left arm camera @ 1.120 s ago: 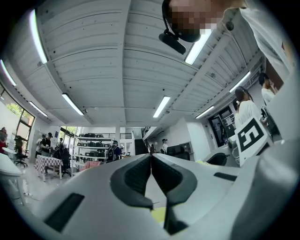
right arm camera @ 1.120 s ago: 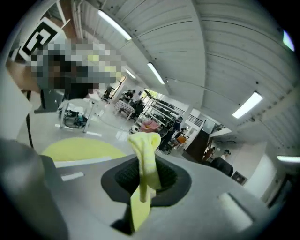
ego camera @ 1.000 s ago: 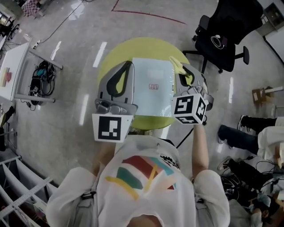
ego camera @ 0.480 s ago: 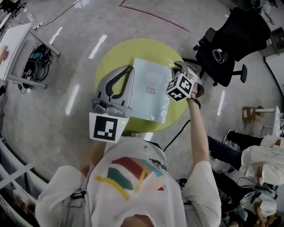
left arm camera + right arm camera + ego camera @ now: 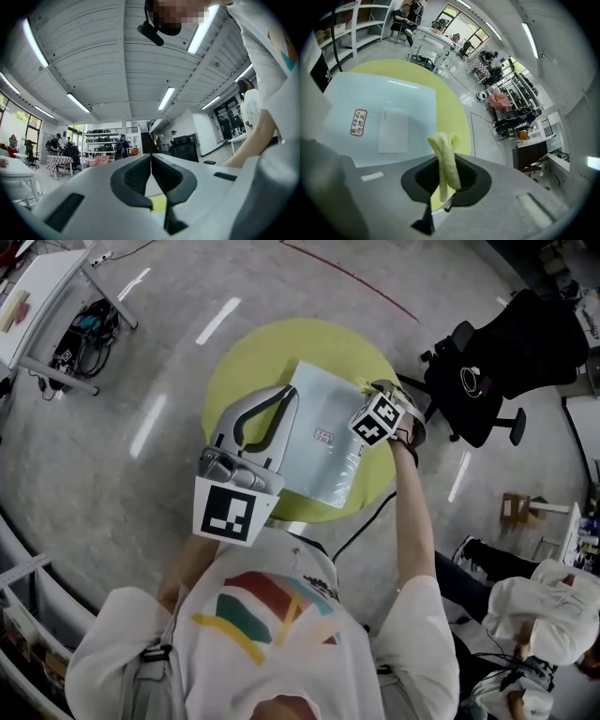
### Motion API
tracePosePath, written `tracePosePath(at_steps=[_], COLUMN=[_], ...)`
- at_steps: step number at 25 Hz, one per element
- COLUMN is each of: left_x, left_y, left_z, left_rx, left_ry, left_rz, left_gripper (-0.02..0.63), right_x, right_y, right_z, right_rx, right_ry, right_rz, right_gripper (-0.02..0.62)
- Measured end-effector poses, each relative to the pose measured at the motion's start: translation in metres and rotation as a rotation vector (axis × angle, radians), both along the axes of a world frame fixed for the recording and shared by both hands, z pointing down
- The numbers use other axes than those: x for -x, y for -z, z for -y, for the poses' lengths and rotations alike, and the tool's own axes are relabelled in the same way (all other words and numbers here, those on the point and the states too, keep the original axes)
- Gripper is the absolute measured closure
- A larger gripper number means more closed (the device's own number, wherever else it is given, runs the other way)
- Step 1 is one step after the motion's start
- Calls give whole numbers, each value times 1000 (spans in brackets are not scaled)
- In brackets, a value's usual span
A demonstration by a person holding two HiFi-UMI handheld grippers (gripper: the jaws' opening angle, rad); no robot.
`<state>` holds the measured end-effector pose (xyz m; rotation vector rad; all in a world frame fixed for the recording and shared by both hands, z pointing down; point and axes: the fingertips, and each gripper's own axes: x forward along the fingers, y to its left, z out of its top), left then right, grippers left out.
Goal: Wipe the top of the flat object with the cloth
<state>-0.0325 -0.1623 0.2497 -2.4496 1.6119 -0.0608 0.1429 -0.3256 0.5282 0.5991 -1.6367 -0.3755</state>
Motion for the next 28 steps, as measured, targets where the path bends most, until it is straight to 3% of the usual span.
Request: tracePosePath(at_steps=[6,13,20,28], left_x=[11,20,21,20], left_y=[-8,-12,-8,-10], left_z=[0,-2,-2,-3], left_rx=[31,48,31,41], left_ry=[44,68,55,43], left_rz=[-1,9,3,-15], left_gripper=[589,589,589,589], right_x=[0,6,10,15], right_y=[-28,-43,-44,-43], right_z=[6,-6,-34,-66], right_rx=[46,103,203,312], right_ry=[13,33,79,62], right_rz=[-75,-85,-80,-27], right_gripper=[569,568,569,569])
